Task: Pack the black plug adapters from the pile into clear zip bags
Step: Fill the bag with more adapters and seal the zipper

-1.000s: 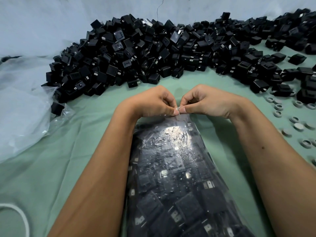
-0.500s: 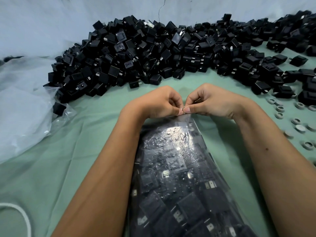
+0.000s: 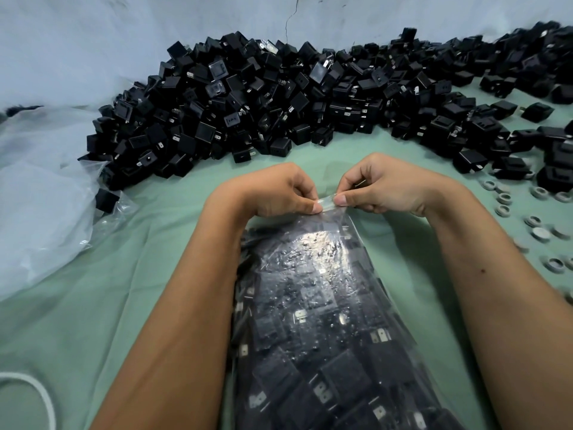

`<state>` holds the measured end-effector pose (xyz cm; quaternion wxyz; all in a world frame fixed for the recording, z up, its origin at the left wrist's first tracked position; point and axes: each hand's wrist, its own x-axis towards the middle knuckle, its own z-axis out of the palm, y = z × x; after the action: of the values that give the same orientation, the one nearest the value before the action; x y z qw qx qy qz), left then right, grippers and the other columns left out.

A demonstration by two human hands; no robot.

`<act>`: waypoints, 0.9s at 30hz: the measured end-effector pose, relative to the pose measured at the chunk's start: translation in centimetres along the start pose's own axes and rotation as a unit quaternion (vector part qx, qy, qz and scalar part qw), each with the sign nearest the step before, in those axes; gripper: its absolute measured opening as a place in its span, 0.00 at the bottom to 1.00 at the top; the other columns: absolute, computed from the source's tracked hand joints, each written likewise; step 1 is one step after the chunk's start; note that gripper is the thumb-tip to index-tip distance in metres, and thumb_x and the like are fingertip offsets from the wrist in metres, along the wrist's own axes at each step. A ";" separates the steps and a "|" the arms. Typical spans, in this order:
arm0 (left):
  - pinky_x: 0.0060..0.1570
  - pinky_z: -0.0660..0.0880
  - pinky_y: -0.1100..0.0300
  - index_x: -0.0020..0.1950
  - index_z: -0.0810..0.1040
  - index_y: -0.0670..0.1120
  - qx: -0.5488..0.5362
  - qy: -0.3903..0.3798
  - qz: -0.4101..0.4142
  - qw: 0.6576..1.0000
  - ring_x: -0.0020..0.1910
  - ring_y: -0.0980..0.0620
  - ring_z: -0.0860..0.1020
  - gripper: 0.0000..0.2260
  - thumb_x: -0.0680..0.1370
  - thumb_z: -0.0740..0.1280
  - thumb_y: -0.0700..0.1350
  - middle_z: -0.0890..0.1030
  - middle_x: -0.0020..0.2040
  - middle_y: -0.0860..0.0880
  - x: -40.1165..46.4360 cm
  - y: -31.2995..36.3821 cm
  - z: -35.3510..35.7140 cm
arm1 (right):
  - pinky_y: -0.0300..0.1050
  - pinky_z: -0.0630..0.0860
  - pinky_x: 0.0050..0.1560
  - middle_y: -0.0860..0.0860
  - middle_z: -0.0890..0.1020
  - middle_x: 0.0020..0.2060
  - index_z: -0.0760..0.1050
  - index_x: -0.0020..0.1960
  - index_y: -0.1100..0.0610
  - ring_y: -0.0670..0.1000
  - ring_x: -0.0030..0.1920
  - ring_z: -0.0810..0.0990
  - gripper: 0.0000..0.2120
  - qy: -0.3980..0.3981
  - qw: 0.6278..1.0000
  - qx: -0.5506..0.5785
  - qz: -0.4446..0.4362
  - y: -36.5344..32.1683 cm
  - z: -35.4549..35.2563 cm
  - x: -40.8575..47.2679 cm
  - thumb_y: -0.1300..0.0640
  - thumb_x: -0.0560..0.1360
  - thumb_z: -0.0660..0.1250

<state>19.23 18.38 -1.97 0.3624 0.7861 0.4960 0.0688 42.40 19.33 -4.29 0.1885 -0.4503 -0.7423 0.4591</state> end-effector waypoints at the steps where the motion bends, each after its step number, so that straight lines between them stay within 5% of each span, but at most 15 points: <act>1: 0.50 0.79 0.55 0.43 0.86 0.49 0.002 0.001 0.007 1.000 0.39 0.56 0.81 0.05 0.79 0.74 0.47 0.87 0.41 0.49 0.0 0.0 0.1 | 0.35 0.64 0.24 0.51 0.72 0.23 0.85 0.39 0.55 0.47 0.24 0.67 0.08 0.001 1.000 -0.001 0.003 0.0 0.0 0.0 0.59 0.77 0.74; 8: 0.39 0.73 0.61 0.42 0.85 0.49 0.007 0.016 0.019 1.000 0.31 0.60 0.76 0.06 0.78 0.74 0.46 0.82 0.32 0.56 0.4 0.1 0.5 | 0.36 0.65 0.27 0.52 0.77 0.28 0.86 0.42 0.54 0.47 0.29 0.70 0.06 -0.013 0.999 -0.032 0.000 -0.8 0.3 0.4 0.53 0.75 0.77; 14: 0.44 0.73 0.60 0.44 0.87 0.49 -0.006 -0.002 -0.010 1.000 0.33 0.62 0.78 0.06 0.77 0.75 0.49 0.85 0.34 0.56 -0.7 -1.0 -0.7 | 0.45 0.72 0.44 0.58 0.85 0.37 0.86 0.43 0.54 0.48 0.36 0.76 0.06 0.004 0.998 -0.058 -0.027 -0.8 0.5 0.5 0.52 0.75 0.77; 22: 0.45 0.75 0.56 0.44 0.85 0.45 -0.016 -0.009 0.016 1.000 0.35 0.55 0.78 0.04 0.79 0.74 0.43 0.85 0.37 0.50 -0.6 -0.9 -0.4 | 0.30 0.67 0.29 0.45 0.80 0.27 0.85 0.42 0.57 0.40 0.27 0.71 0.07 0.001 0.998 -0.055 -0.010 -0.6 0.3 0.8 0.54 0.76 0.76; 27: 0.46 0.75 0.57 0.45 0.87 0.45 -0.033 -0.005 0.012 0.999 0.37 0.55 0.79 0.04 0.77 0.75 0.44 0.86 0.39 0.48 -0.7 -1.0 -0.5 | 0.32 0.75 0.38 0.50 0.86 0.35 0.87 0.43 0.55 0.42 0.35 0.79 0.05 -0.009 0.998 -0.054 -0.030 -1.4 1.2 1.0 0.54 0.75 0.77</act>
<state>17.90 18.27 -2.01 0.3896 0.7803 0.4818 0.0853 40.32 19.34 -3.83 0.1713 -0.4332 -0.7809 0.4162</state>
